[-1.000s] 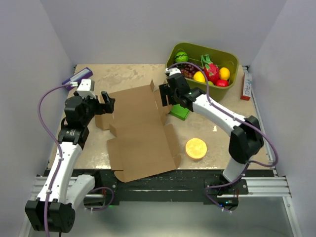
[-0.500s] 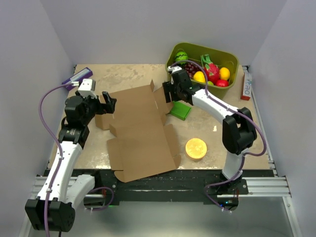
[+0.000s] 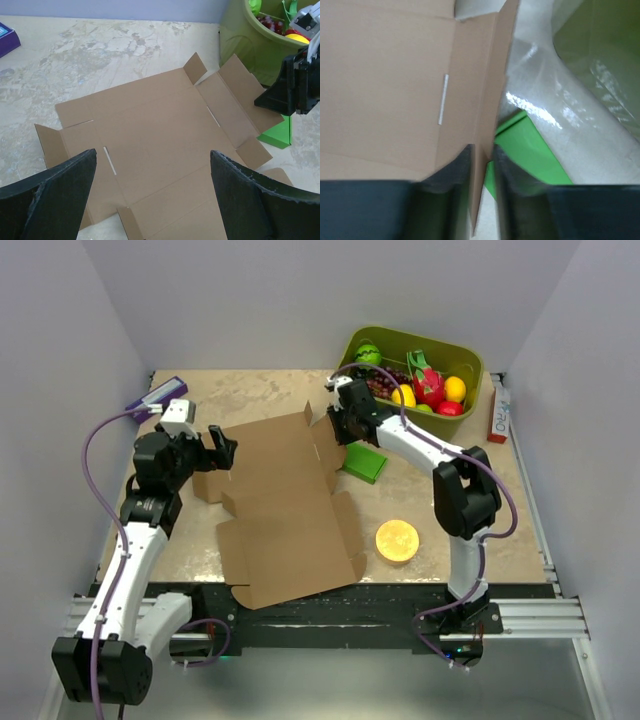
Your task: Fold the paper box
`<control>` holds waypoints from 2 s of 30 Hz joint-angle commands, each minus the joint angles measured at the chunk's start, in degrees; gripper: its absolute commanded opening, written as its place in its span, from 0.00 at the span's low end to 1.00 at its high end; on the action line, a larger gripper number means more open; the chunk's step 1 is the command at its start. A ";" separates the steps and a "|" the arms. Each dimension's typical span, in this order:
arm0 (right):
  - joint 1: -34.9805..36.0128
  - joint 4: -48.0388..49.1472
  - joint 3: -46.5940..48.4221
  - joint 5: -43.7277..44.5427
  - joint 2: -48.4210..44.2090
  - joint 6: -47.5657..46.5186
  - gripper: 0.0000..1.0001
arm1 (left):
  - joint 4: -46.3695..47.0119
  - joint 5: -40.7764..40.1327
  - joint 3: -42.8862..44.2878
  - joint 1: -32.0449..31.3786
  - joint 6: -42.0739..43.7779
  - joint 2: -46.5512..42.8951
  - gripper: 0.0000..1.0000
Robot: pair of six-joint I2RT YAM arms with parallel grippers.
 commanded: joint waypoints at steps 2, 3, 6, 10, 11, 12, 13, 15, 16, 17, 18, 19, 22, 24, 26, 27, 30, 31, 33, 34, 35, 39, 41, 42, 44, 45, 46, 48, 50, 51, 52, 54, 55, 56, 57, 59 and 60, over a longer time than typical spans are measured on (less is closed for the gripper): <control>0.15 0.51 3.53 -3.77 -1.70 -2.66 0.12 | 4.01 5.09 -0.61 2.63 -1.14 0.37 1.00; 0.24 0.68 3.45 -3.77 -2.23 -2.75 0.04 | 4.36 7.28 -0.78 4.20 -1.67 0.55 1.00; 0.24 1.83 3.18 -5.88 -4.34 -2.92 0.00 | 5.33 9.41 -0.78 6.49 -2.91 0.99 1.00; 0.24 7.43 0.64 -6.49 -8.55 -2.04 0.00 | 4.98 8.62 -0.78 7.73 -2.74 0.46 1.00; 0.24 9.37 -2.06 -6.32 -11.35 -2.04 0.00 | 4.89 8.10 -0.70 7.82 -2.65 0.29 1.00; 0.33 12.08 -4.27 -5.88 -13.55 -1.35 0.00 | 4.80 7.83 -0.61 8.08 -2.56 0.11 0.99; 0.33 17.59 -6.55 -5.27 -15.57 -0.82 0.00 | 4.54 7.66 -0.61 8.08 -2.56 0.11 1.00; 0.24 21.23 -12.88 -3.51 -21.73 1.02 0.00 | 4.71 7.83 -0.43 8.26 -3.34 0.11 1.00; 0.24 25.08 -14.56 -2.03 -23.40 1.47 0.00 | 5.41 8.44 -0.52 8.43 -3.87 0.20 1.00; 0.24 26.51 -17.18 0.95 -26.81 1.91 0.00 | 5.94 10.71 -0.61 8.78 -5.09 0.46 1.00; 0.24 27.66 -18.17 2.19 -28.24 2.26 0.00 | 6.73 11.86 -0.69 9.31 -5.72 1.16 1.00; 0.15 29.58 -19.31 3.42 -29.82 2.44 0.00 | 7.00 12.92 -0.70 9.75 -6.33 1.60 1.00; 0.15 30.83 -22.56 6.94 -34.74 2.88 0.00 | 7.09 15.47 -0.52 11.86 -7.74 2.57 1.00; -0.02 30.31 -24.15 8.79 -37.90 2.97 0.00 | 7.17 15.65 -0.61 12.65 -7.83 2.40 1.00; -0.29 29.69 -25.90 9.59 -40.02 3.05 0.00 | 7.18 15.65 -0.69 13.00 -7.31 2.22 1.00; -0.46 29.60 -26.43 9.68 -41.07 3.23 0.00 | 7.18 15.74 -0.70 13.00 -7.39 2.13 1.00; -1.08 29.25 -28.37 9.41 -45.03 3.50 0.00 | 9.37 16.97 -0.87 13.27 -7.83 3.01 1.00; -1.34 28.55 -28.72 9.24 -46.60 3.41 0.00 | 9.46 17.32 -0.78 13.35 -7.92 3.27 1.00; -1.52 27.41 -29.07 9.50 -48.02 3.32 0.00 | 9.98 18.64 -0.70 14.06 -8.44 3.89 1.00; -1.78 26.53 -29.16 9.41 -48.72 3.23 0.00 | 10.34 19.08 -0.78 14.32 -8.62 3.89 1.00; -1.87 26.18 -29.51 9.41 -50.12 3.23 0.00 | 10.77 20.12 -1.13 15.02 -9.15 3.98 1.00; -2.31 24.68 -30.39 8.89 -53.21 3.58 0.00 | 14.72 25.92 -2.71 16.08 -11.95 5.99 1.00; -2.40 24.24 -30.66 8.36 -54.87 3.76 0.00 | 17.80 30.65 -3.24 16.52 -13.62 7.66 1.00; -2.40 23.98 -30.57 8.19 -55.40 3.84 0.00 | 18.94 31.81 -3.24 16.78 -13.89 9.06 1.00; -2.40 23.10 -30.22 8.01 -56.28 3.85 0.00 | 19.83 34.10 -3.24 17.22 -13.99 9.77 1.00; -2.48 22.75 -30.04 7.40 -57.25 3.93 0.00 | 20.18 34.37 -3.24 17.31 -13.64 9.69 1.00; -2.40 22.05 -29.78 6.96 -57.60 4.02 0.00 | 20.10 34.11 -3.24 17.31 -13.20 9.43 1.00; -2.48 22.04 -29.25 5.47 -58.57 4.46 0.00 | 19.22 32.88 -3.33 17.40 -11.97 9.08 1.00; -2.40 18.54 -28.03 3.71 -59.19 5.33 0.00 | 19.48 33.49 -3.59 17.40 -12.22 9.34 1.00; -2.40 17.48 -27.67 2.66 -59.45 6.30 0.00 | 20.70 34.19 -3.68 17.40 -12.75 9.95 1.00; -2.40 16.08 -27.32 0.30 -60.84 6.83 0.00 | 21.49 34.98 -3.86 17.31 -13.28 10.39 1.00; -2.40 15.11 -27.32 -1.21 -62.69 7.80 0.00 | 23.60 37.62 -4.21 17.40 -14.86 11.35 1.00; -2.40 13.45 -27.14 -1.66 -64.44 7.97 0.00 | 23.78 38.15 -4.21 17.40 -15.21 11.53 1.00; -2.48 12.30 -26.18 -1.57 -65.25 7.98 0.00 | 23.79 37.80 -4.30 17.40 -15.39 11.62 1.00; -2.48 11.07 -25.48 -1.31 -65.78 7.80 0.00 | 23.35 37.45 -4.30 17.40 -15.30 11.71 1.00; -2.48 7.99 -23.72 -1.22 -67.35 7.71 0.00 | 22.74 36.31 -4.39 17.49 -15.04 12.15 1.00; -2.40 7.29 -23.37 -1.48 -67.71 7.71 0.00 | 22.56 36.13 -4.47 17.49 -15.13 12.50 1.00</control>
